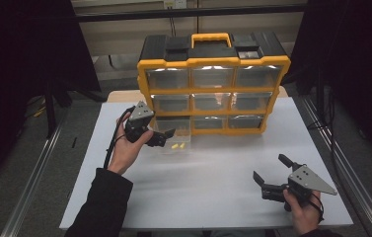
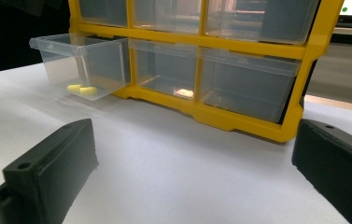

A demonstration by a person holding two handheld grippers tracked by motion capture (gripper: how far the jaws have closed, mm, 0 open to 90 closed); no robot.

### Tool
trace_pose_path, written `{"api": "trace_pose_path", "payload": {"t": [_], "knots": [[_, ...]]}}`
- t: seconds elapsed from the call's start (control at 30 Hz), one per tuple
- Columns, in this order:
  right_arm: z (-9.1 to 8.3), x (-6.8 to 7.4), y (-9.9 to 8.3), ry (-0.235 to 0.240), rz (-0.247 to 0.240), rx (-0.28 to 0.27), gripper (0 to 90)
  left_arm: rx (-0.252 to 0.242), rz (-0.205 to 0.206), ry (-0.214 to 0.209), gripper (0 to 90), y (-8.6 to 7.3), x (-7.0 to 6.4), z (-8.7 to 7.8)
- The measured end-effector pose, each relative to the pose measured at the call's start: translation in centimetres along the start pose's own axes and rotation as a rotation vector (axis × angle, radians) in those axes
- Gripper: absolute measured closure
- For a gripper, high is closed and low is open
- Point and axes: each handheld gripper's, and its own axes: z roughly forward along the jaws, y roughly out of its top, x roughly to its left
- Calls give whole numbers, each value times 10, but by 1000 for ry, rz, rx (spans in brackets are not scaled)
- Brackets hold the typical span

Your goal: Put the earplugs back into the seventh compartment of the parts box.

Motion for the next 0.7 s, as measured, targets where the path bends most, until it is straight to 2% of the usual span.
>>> {"api": "trace_pose_path", "payload": {"t": [0.17,0.27,0.4,0.5,0.7], "knots": [[0,0,0,-1,0,-1,0,-47,-37,42,37,-13,-3,-4],[0,0,0,-2,1,-1,0,-91,-75,51,38,-22,-5,-6],[0,0,0,-2,1,-1,0,-133,-98,59,35,-31,-8,-7],[0,0,0,-3,2,-1,0,-155,-96,89,34,-39,-11,-6],[0,0,0,0,0,-5,0,-183,-103,111,34,-49,-18,-7]]}}
